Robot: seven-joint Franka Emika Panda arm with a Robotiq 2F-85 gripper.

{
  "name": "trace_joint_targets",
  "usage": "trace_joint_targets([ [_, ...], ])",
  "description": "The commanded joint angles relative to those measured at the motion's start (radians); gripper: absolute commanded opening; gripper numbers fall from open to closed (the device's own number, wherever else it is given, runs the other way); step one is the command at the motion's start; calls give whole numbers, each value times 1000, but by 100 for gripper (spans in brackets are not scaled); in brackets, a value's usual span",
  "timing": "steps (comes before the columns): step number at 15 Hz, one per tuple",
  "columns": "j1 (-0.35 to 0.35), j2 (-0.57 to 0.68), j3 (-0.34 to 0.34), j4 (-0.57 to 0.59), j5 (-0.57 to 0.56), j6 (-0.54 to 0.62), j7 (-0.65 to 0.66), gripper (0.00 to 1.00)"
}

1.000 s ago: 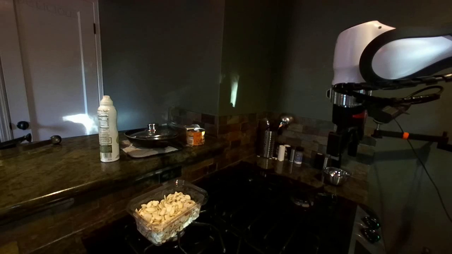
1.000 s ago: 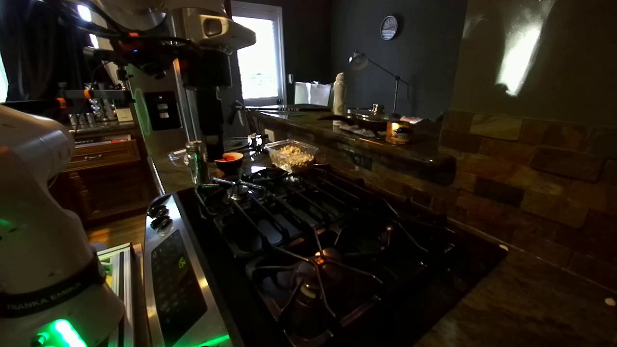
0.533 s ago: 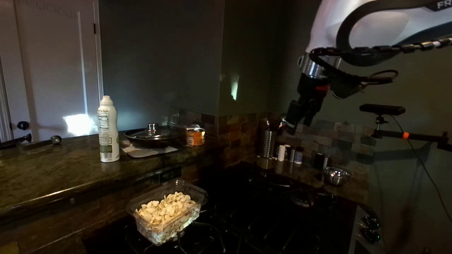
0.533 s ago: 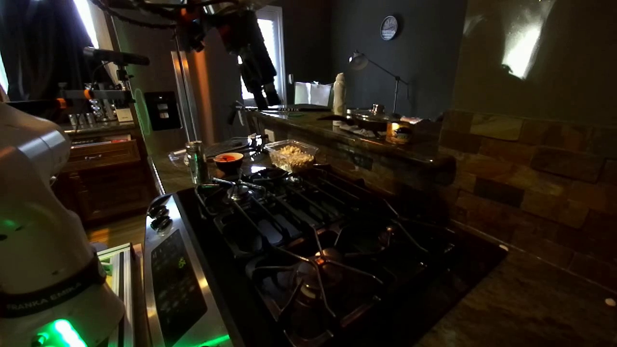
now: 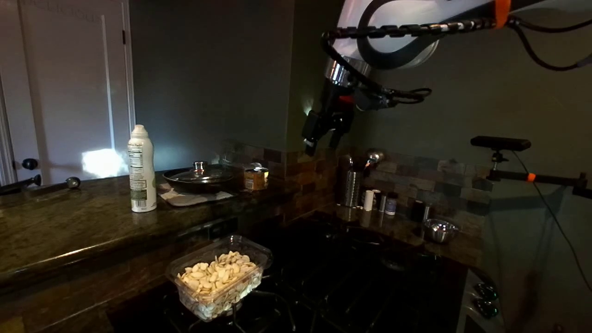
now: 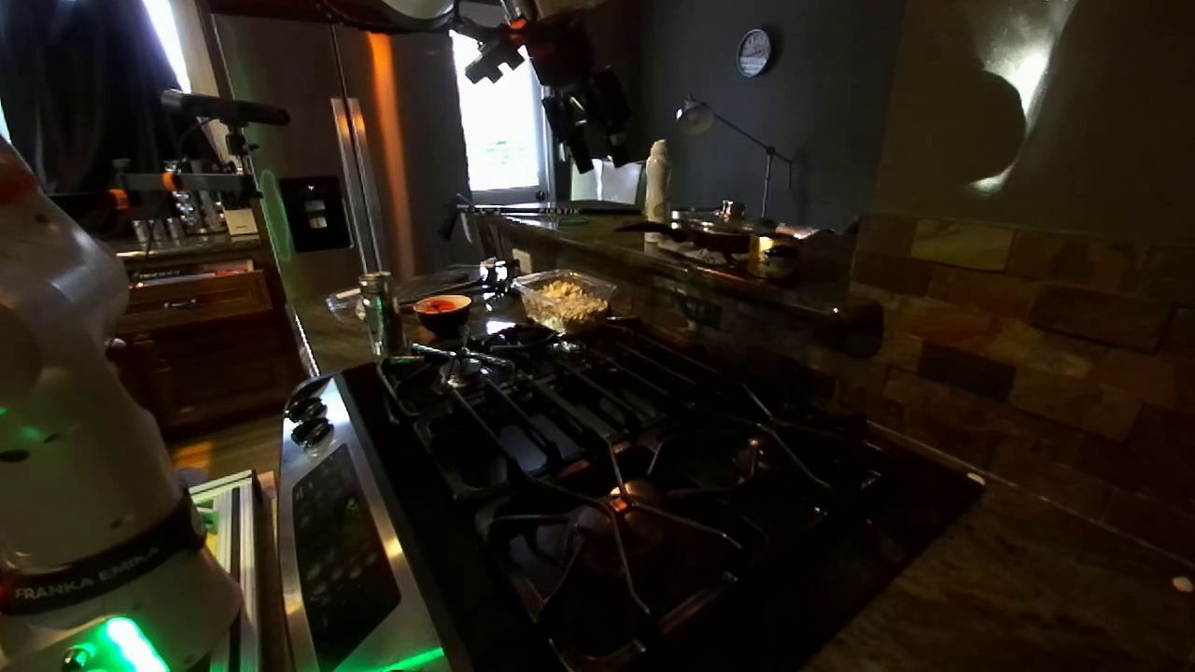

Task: Put the pan on the stove

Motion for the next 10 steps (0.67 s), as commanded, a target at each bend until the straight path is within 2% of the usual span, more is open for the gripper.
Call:
trace_joint_targets([
  [1, 14, -2, -15, -1, -6, -3, 3, 100],
  [4, 12, -25, -18, -7, -5, -3, 3, 100],
  [5, 3, -7, -4, 5, -16, 5, 54, 100],
  [7, 0, 80, 21, 71, -32, 60, 134, 100],
  [10, 18, 224, 53, 204, -26, 83, 223, 100],
])
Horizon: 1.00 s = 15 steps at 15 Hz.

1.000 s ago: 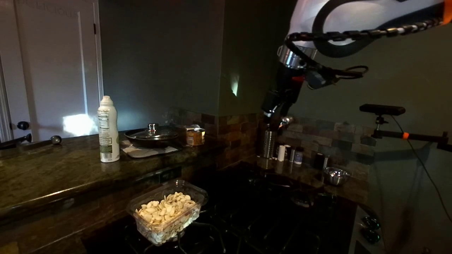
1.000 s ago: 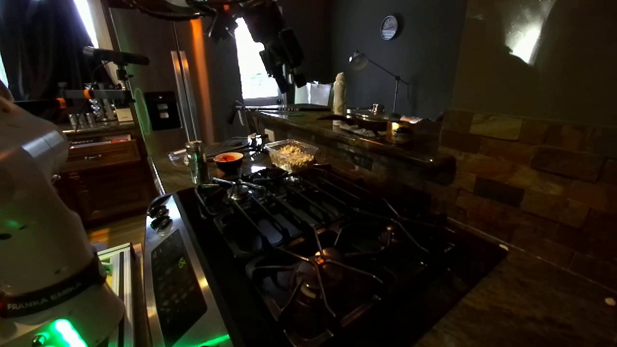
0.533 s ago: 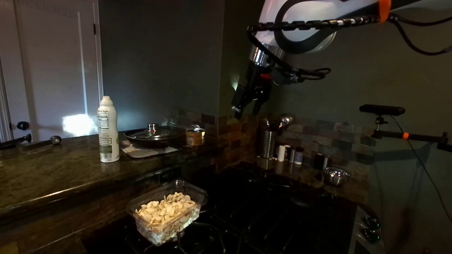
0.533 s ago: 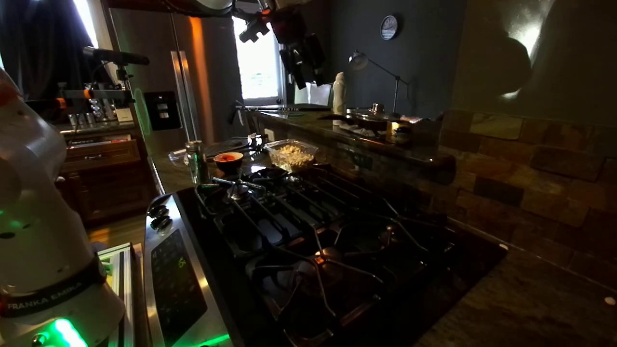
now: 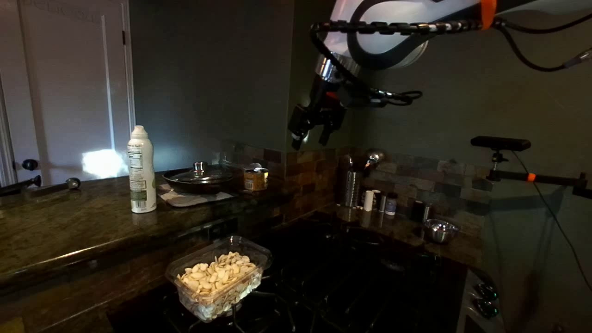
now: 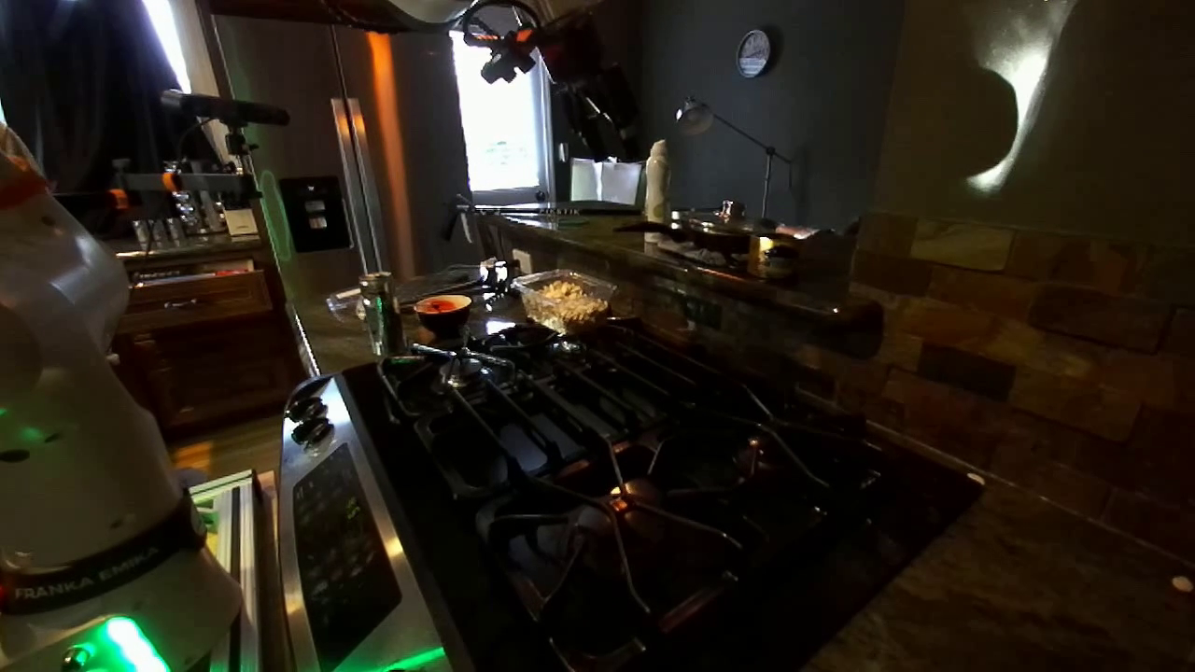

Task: Put the pan on the stove

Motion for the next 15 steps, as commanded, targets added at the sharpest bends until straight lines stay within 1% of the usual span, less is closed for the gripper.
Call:
trace_joint_targets([
  [1, 33, 216, 35, 194, -9, 35, 95, 100],
  [2, 48, 271, 38, 250, -10, 32, 91, 100],
  [5, 98, 440, 23, 418, 15, 32, 20, 100],
  [6, 111, 495, 16, 471, 0, 30, 0, 100],
  [7, 118, 548, 6, 522, 6, 19, -31, 100],
  [8, 122, 593, 2, 570, 36, 15, -64, 100],
  [9, 129, 636, -5, 617, 40, -1, -73, 100],
  [12, 157, 736, -27, 740, 47, -58, -63, 100],
  [13, 170, 763, -38, 771, 39, -84, -45, 100],
  [15, 177, 787, -33, 811, 75, -157, -63, 100],
])
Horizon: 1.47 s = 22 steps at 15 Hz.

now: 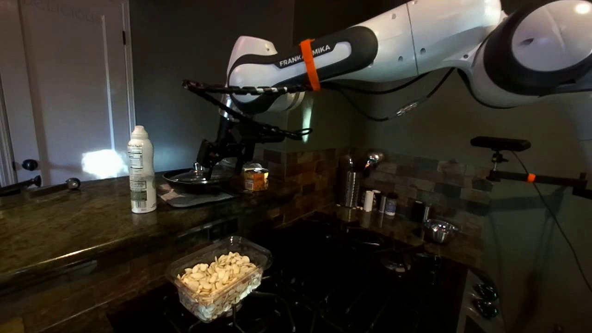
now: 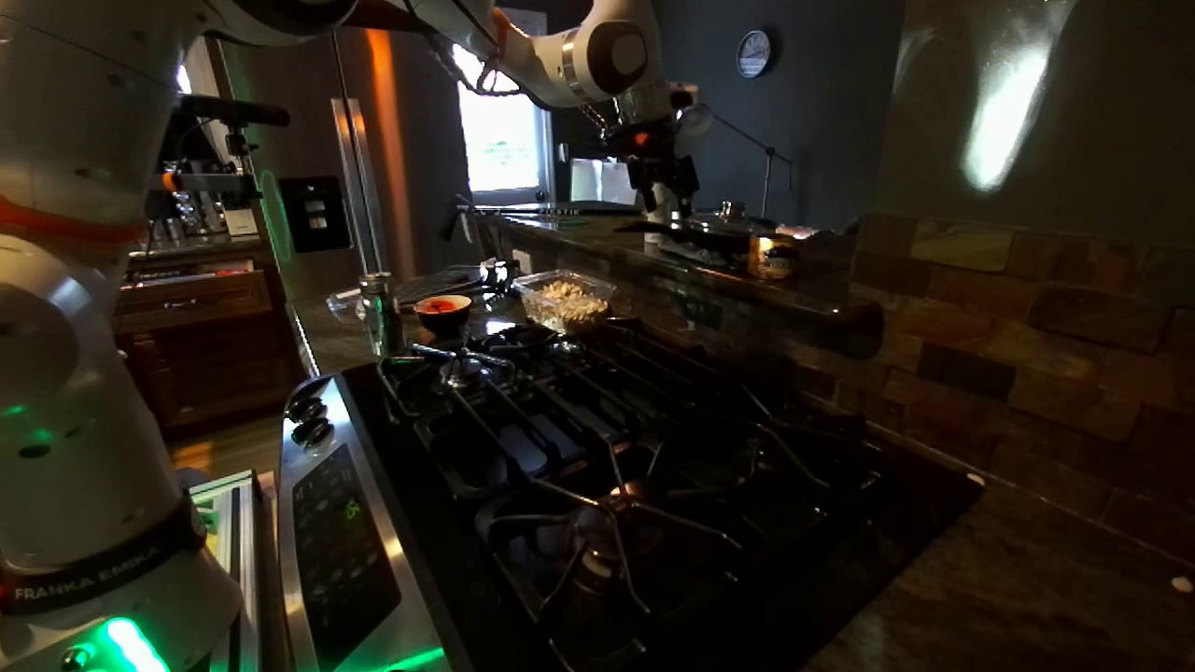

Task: Put the pan on the stove

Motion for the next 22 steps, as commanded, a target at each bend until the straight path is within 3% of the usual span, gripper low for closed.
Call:
trace_joint_targets([
  [1, 36, 54, -13, 116, 64, -144, -40, 100],
  [2, 40, 35, -34, 57, 42, -70, -16, 100],
  [5, 49, 42, -30, 95, 59, -116, -27, 100],
  [9, 107, 44, -105, 54, 8, -42, 249, 100],
  [11, 119, 38, -114, 20, 23, -5, 315, 100],
  [17, 159, 75, -158, -21, -50, 130, 364, 100],
  [22, 169, 106, -201, -15, -94, 136, 396, 100],
])
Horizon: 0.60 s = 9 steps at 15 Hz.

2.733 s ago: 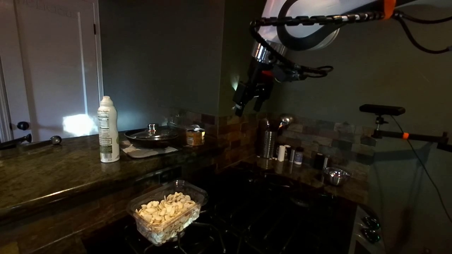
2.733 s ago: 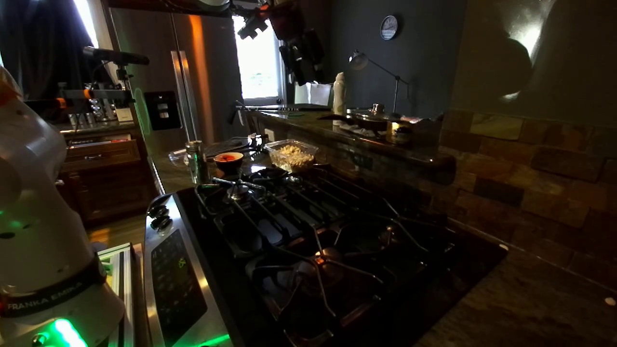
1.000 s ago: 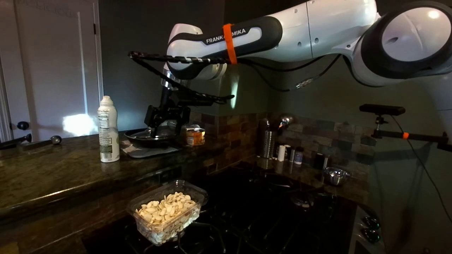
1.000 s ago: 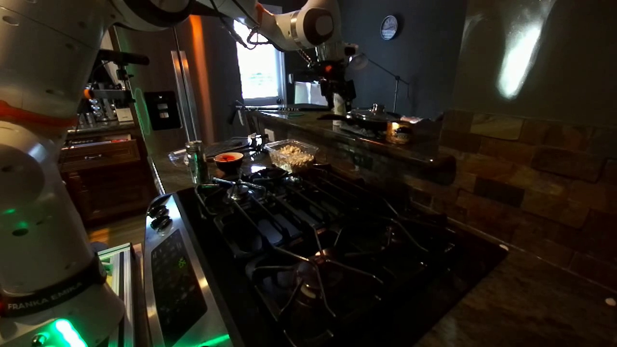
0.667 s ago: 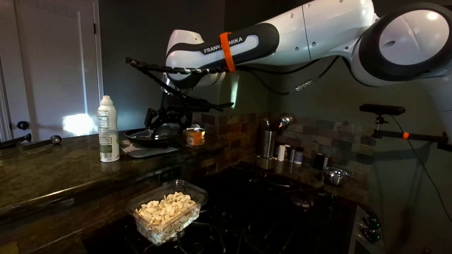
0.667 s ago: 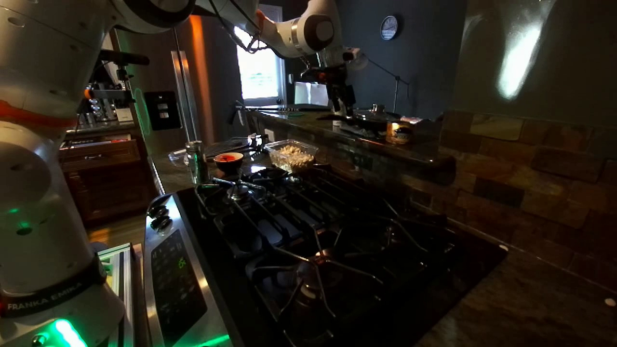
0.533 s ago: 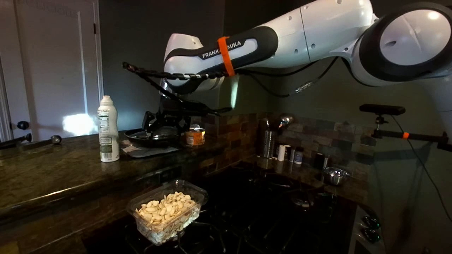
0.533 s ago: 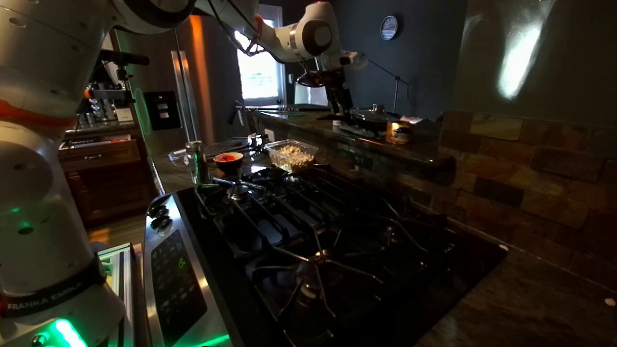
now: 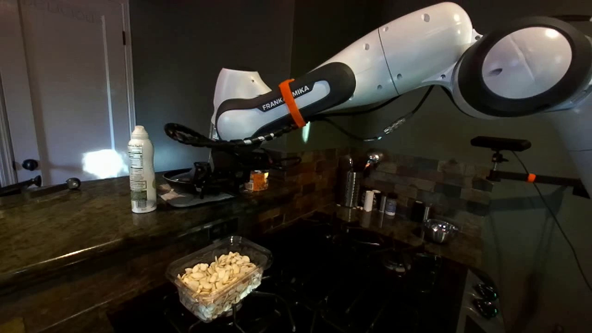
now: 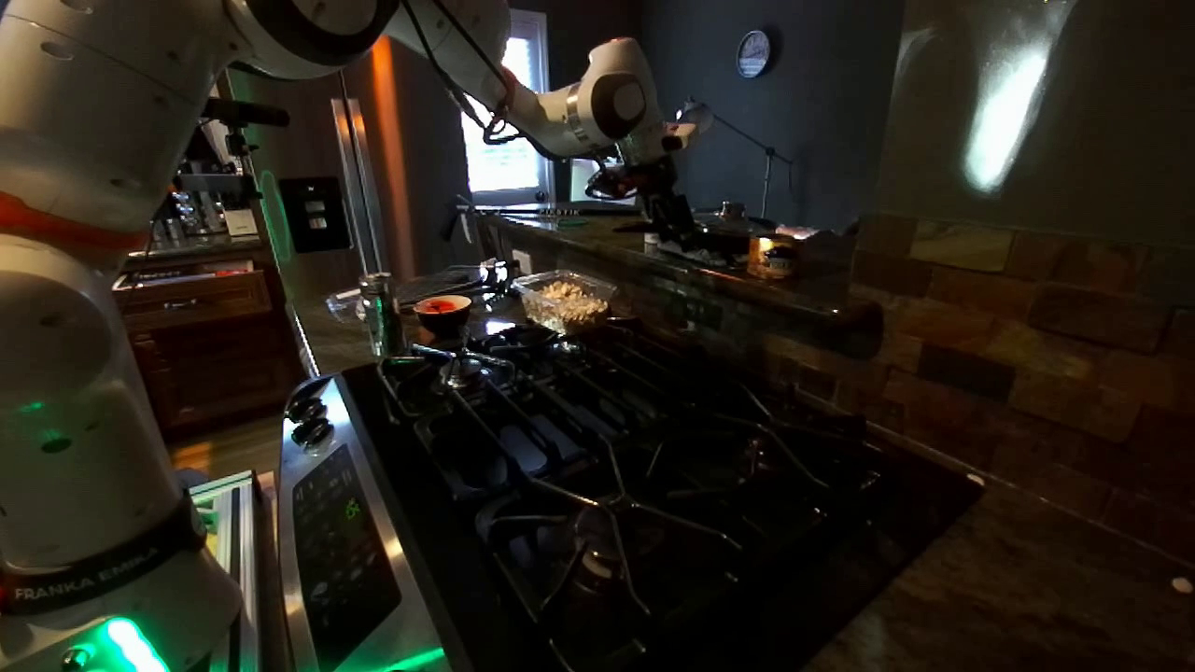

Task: Put the pan on the stove

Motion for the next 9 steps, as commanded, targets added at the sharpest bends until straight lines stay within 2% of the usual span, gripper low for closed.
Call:
trace_joint_targets([
  [1, 25, 15, -39, -5, -38, 22, 48, 98],
  [2, 26, 15, -41, -5, -42, 26, 47, 73],
  [4, 30, 11, -41, -5, -48, 39, 42, 73],
  [9, 41, 12, -39, 0, -60, 93, 24, 34],
])
